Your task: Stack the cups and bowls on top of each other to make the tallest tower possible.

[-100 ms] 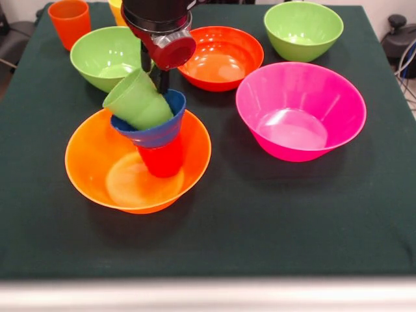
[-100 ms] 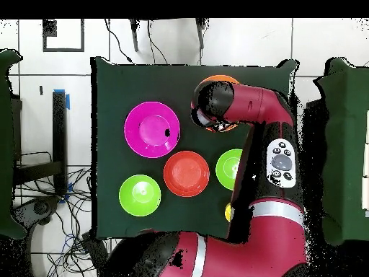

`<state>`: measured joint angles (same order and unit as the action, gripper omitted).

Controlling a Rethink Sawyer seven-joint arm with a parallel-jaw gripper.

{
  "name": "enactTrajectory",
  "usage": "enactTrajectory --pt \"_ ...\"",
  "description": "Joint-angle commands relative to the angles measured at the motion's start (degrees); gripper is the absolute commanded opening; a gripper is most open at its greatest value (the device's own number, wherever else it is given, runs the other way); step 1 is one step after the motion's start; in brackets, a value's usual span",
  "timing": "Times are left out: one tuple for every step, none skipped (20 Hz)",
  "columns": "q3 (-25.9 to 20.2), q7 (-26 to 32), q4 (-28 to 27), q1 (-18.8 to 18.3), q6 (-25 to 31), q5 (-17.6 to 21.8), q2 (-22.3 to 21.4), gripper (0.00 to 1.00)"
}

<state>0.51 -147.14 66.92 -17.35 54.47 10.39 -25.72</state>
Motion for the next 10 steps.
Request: enactTrajectory --pt "-6.5 11.7 1.5 -0.7 -3.5 3.0 1.9 0.0" --pt "-6.9 12.3 1.4 -1.0 -3.5 3.0 1.9 0.0" --pt "-7.2 13.1 1.4 -1.3 -3.3 3.0 1.8 0.0" --pt "-7.3 13.5 1.3 -1.6 -2.9 3.1 1.8 0.0" --pt "-7.4 13.6 1.1 -1.6 -2.6 3.1 1.8 0.0" --pt "-7.6 13.9 0.5 -1.8 -2.0 3.1 2.0 0.0" --pt "-7.7 14.0 0.2 -1.9 -1.6 3.1 2.1 0.0" --pt "-7.8 14.1 -0.2 -1.9 -1.2 3.1 2.3 0.0" --pt "-7.9 14.1 -0.5 -2.0 -1.0 3.2 2.4 0.0" --pt "-7.9 14.2 -0.7 -2.0 -0.8 3.2 2.4 0.0"
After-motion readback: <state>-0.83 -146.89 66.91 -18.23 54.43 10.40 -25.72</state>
